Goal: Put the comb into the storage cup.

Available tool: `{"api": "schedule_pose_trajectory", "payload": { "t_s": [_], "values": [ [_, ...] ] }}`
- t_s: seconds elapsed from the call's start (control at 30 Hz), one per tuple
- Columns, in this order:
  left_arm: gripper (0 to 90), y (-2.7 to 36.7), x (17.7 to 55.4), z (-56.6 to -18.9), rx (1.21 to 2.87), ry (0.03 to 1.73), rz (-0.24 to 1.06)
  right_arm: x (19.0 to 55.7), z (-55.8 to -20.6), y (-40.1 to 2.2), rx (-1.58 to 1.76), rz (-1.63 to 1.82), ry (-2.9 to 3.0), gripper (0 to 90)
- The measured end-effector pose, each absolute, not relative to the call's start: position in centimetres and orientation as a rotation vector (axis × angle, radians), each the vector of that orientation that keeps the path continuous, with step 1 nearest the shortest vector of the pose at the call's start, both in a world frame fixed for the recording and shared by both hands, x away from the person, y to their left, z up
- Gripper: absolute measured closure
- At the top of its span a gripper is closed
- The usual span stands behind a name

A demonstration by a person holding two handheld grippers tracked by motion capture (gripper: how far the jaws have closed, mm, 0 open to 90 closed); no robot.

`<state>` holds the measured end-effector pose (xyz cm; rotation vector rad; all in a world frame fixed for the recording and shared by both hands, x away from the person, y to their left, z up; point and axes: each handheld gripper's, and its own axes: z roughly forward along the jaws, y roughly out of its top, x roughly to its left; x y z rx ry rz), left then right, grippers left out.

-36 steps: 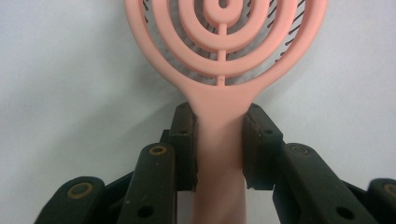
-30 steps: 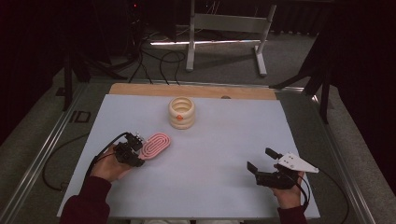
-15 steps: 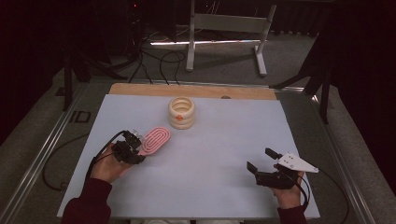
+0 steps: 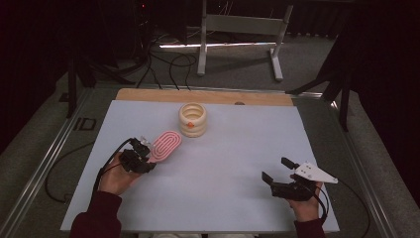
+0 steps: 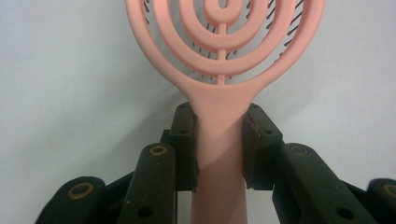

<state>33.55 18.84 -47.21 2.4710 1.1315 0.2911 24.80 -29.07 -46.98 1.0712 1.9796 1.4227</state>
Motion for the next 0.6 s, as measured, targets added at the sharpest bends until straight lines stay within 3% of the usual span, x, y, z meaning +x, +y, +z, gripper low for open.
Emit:
{"api": "schedule_pose_trajectory", "payload": {
  "t_s": [0.6],
  "values": [
    [70.0,19.52,32.60,-46.39,2.332,1.128,0.408,24.88,-47.14,-28.94,1.064,1.421,1.984,8.6]
  ]
}}
